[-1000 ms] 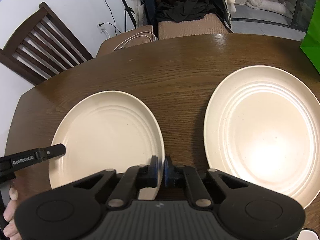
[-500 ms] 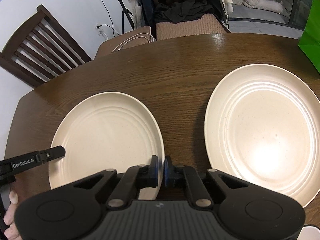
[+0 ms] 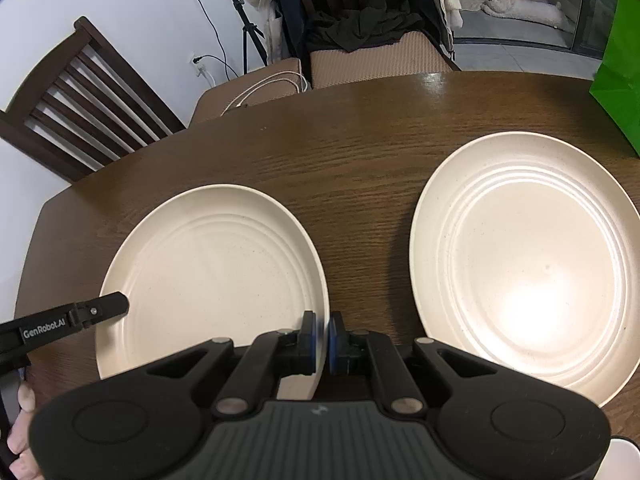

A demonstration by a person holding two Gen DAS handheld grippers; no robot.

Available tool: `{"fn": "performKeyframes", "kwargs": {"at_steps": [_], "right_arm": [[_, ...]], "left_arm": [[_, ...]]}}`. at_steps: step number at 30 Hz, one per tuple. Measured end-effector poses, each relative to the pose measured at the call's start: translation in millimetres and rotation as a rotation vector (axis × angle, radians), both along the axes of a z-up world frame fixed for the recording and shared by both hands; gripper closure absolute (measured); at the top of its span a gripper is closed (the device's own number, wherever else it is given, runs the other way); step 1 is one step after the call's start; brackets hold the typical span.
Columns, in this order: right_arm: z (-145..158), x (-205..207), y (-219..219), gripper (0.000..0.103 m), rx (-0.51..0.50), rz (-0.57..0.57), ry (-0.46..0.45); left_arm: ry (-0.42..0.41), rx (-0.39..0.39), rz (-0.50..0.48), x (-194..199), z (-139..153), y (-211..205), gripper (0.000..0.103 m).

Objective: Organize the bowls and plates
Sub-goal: 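Lift the cream plate with both grippers and carry it over the blue bowl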

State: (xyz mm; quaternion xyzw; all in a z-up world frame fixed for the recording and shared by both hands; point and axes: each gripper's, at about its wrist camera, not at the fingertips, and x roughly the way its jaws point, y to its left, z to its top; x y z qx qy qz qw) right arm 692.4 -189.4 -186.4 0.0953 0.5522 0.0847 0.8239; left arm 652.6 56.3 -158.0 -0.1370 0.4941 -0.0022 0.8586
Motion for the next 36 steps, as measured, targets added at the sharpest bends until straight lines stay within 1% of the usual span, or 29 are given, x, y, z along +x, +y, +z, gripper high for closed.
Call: {"fn": "performKeyframes", "kwargs": {"at_steps": [4, 8, 13, 16, 26, 36], "right_arm": [[8, -2, 1, 0.097, 0.006, -0.002, -0.01], [16, -7, 3, 0.097, 0.012, -0.006, -0.017], [30, -14, 8, 0.097, 0.021, -0.013, -0.033], [34, -17, 13, 0.097, 0.021, -0.015, -0.038], [46, -24, 25, 0.097, 0.027, -0.001, -0.052], [60, -41, 29, 0.097, 0.045, 0.037, -0.081]], "left_arm": [[-0.015, 0.01, -0.003, -4, 7, 0, 0.093], [-0.034, -0.006, 0.008, -9, 16, 6, 0.093], [-0.063, -0.005, 0.027, -16, 28, 13, 0.093], [-0.067, -0.013, 0.041, -22, 31, 19, 0.093], [-0.092, -0.001, 0.056, -36, 43, 26, 0.093], [-0.132, 0.016, 0.092, -69, 63, 31, 0.093]]}}
